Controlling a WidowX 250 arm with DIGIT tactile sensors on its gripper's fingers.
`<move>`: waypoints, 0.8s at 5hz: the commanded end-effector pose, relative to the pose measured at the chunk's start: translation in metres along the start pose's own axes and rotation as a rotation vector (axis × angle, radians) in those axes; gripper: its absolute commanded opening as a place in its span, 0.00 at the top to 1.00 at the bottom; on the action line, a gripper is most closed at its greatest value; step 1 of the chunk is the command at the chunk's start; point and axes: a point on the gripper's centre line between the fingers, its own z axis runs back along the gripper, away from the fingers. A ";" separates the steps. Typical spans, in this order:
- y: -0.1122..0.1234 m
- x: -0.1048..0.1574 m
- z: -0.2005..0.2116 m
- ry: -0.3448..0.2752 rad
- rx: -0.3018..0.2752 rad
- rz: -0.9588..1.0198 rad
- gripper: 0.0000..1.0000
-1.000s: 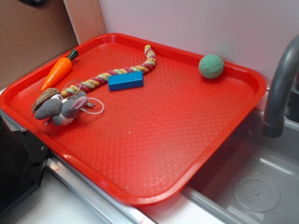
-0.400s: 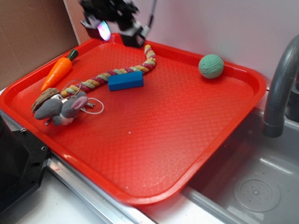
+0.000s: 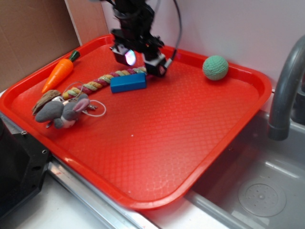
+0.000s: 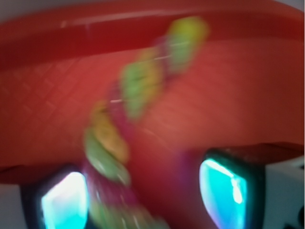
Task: Grab the multicolored rope.
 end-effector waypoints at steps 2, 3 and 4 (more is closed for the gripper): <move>0.003 0.000 0.019 0.020 -0.022 0.004 1.00; 0.002 -0.024 0.049 -0.005 0.033 -0.015 1.00; 0.003 -0.057 0.089 0.042 0.021 -0.022 1.00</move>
